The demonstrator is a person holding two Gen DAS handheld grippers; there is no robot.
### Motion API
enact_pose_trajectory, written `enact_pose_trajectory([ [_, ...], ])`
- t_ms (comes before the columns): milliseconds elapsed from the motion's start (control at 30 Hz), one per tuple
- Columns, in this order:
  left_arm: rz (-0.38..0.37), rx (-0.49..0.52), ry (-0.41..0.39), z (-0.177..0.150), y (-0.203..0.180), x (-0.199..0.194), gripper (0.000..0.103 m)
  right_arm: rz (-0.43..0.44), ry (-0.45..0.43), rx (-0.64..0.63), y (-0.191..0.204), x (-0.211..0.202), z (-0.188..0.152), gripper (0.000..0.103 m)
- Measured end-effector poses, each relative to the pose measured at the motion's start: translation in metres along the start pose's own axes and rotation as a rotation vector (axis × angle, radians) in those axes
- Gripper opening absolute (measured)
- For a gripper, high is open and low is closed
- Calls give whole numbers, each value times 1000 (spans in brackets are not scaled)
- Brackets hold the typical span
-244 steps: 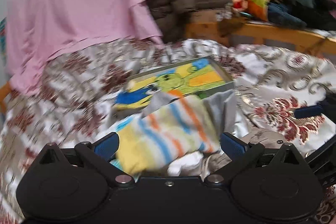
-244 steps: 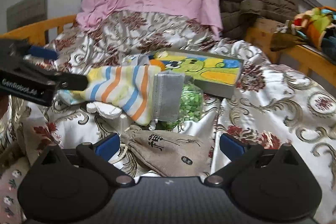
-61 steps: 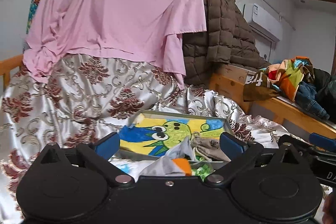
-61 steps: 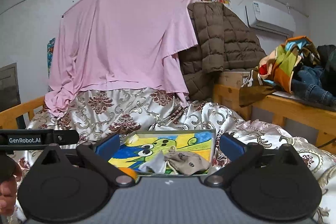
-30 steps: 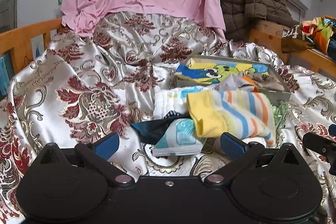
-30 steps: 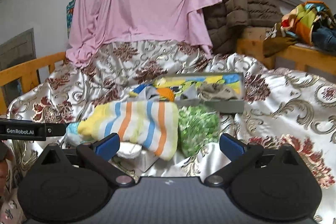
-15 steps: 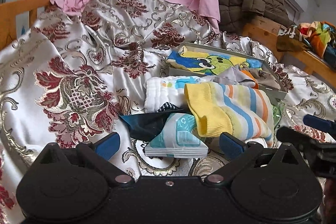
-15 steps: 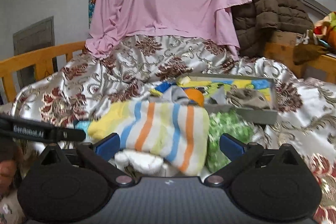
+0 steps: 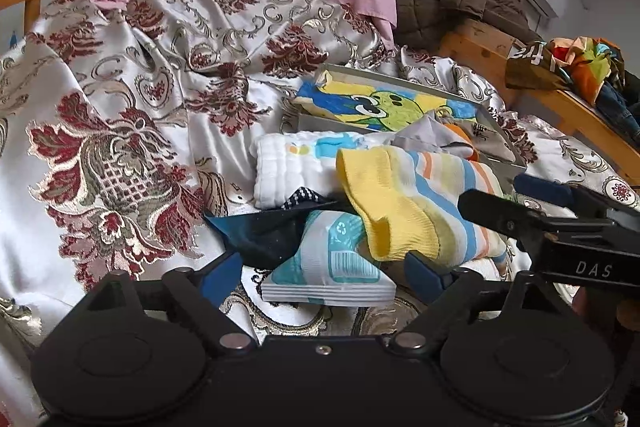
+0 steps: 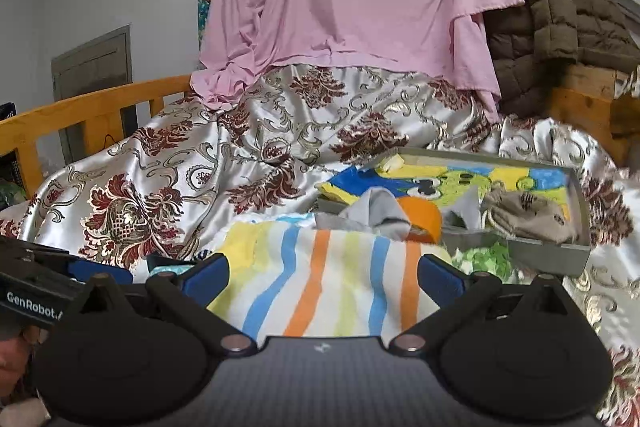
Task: Organize soft objects
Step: 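Grasp the striped sock with the right gripper while the left gripper grasps the white-blue tissue packet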
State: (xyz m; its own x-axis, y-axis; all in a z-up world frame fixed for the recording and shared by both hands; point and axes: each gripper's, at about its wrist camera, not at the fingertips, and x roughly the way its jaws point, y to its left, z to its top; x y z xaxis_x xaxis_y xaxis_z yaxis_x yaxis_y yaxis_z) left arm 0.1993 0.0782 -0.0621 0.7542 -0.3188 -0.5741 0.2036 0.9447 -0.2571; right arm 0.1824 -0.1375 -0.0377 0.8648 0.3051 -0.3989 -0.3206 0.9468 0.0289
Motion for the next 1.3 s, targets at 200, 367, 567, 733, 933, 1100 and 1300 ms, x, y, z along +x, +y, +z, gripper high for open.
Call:
enact_pose_trajectory([
  [200,-14,-28,11,0,7,3,82,12,23,17,-4,3,-10,100],
  [367,-13,-21,27,-2,7,7,81,10,40,16,-4,6,-15,100],
  [567,-3,1,35,-3,5,9,77,20,63,13,-2,9,-18,93],
  [733,-2,10,36,-2,3,9,70,20,63,27,-3,10,-20,91],
  [933,-8,-2,28,0,4,8,66,33,59,31,-2,9,-20,82],
  [1100,-5,2,29,0,3,8,65,47,61,27,1,9,-19,68],
  [1300,-6,-11,31,0,3,8,63,51,67,31,3,9,-19,60],
])
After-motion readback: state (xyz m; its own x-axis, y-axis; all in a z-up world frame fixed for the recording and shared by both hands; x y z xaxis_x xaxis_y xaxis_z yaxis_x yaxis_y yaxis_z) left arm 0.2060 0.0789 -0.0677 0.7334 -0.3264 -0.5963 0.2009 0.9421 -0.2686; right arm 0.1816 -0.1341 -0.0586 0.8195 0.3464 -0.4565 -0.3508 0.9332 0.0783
